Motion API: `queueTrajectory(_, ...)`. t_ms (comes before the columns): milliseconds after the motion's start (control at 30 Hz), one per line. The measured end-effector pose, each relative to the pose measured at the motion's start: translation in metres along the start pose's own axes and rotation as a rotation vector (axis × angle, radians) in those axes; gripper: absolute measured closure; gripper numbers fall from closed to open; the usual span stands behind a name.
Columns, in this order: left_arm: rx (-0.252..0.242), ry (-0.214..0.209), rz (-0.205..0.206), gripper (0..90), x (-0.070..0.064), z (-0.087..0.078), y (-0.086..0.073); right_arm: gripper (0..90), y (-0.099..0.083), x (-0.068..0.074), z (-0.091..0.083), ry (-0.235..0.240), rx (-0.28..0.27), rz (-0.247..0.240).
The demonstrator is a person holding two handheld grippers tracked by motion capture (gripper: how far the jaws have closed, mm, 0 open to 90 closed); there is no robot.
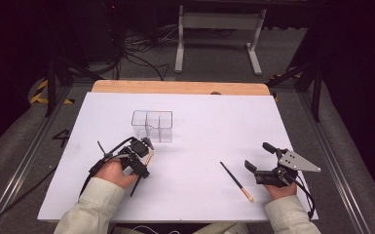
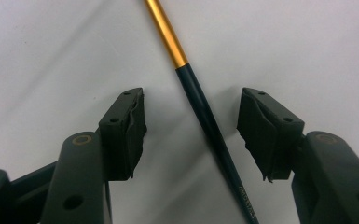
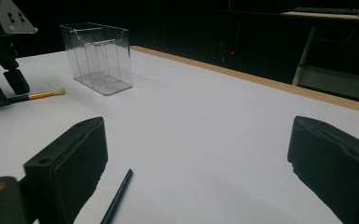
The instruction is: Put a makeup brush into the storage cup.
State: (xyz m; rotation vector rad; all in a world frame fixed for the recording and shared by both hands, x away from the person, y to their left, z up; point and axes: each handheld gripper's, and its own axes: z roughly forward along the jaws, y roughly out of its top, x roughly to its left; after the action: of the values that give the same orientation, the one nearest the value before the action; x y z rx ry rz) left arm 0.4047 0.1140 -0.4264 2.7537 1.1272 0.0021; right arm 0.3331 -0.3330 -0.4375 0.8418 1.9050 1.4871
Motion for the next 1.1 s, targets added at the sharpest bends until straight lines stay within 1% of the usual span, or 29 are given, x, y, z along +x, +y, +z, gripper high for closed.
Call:
queueTrajectory(67,0.0,0.005,-0.003,43.3,0.0,0.0,0.0,5.6,0.0,0.0,0.0,0.001,0.0,0.001)
queueTrajectory(167,0.005,0.014,0.005,44.5,-0.001,0.0,0.0,5.6,0.0,0.0,0.0,0.003,0.001,0.0)
queueTrajectory(267,0.015,0.035,0.008,45.6,-0.004,0.001,0.001,5.6,0.0,0.0,0.0,0.005,0.001,0.006)
queueTrajectory(367,0.022,0.036,0.004,47.4,-0.004,0.001,0.001,5.6,0.0,0.0,0.0,0.004,0.004,0.009)
queueTrajectory(600,0.072,0.044,-0.011,52.8,-0.008,0.0,0.007,5.7,-0.001,-0.001,0.001,0.01,0.009,0.014)
queueTrajectory(633,0.072,0.044,-0.011,53.2,-0.008,0.0,0.007,5.7,-0.001,-0.001,0.001,0.01,0.009,0.014)
queueTrajectory(767,0.085,0.04,-0.034,55.1,-0.009,0.001,0.009,5.8,-0.001,0.0,0.001,0.01,0.009,0.014)
queueTrajectory(800,0.093,0.038,-0.041,56.6,-0.009,0.0,0.009,5.8,-0.001,0.0,0.001,0.011,0.009,0.013)
queueTrajectory(833,0.103,0.035,-0.058,60.4,-0.009,0.0,0.01,5.9,-0.001,0.0,0.001,0.012,0.009,0.015)
queueTrajectory(900,0.106,0.036,-0.063,62.1,-0.009,0.0,0.011,5.9,-0.001,0.0,0.001,0.012,0.009,0.015)
queueTrajectory(933,0.108,0.037,-0.065,65.2,-0.009,0.0,0.011,5.9,-0.001,0.0,0.001,0.011,0.008,0.015)
queueTrajectory(967,0.109,0.037,-0.063,67.4,-0.009,0.0,0.011,5.9,-0.001,0.0,0.001,0.011,0.009,0.014)
queueTrajectory(1000,0.11,0.038,-0.061,73.6,-0.009,0.0,0.011,5.9,-0.001,0.0,0.001,0.011,0.009,0.015)
queueTrajectory(1033,0.111,0.04,-0.058,73.6,-0.009,-0.001,0.01,5.9,-0.001,0.0,0.001,0.011,0.009,0.015)
queueTrajectory(1100,0.11,0.043,-0.05,81.7,-0.008,-0.001,0.01,6.0,-0.001,0.0,0.001,0.013,0.009,0.014)
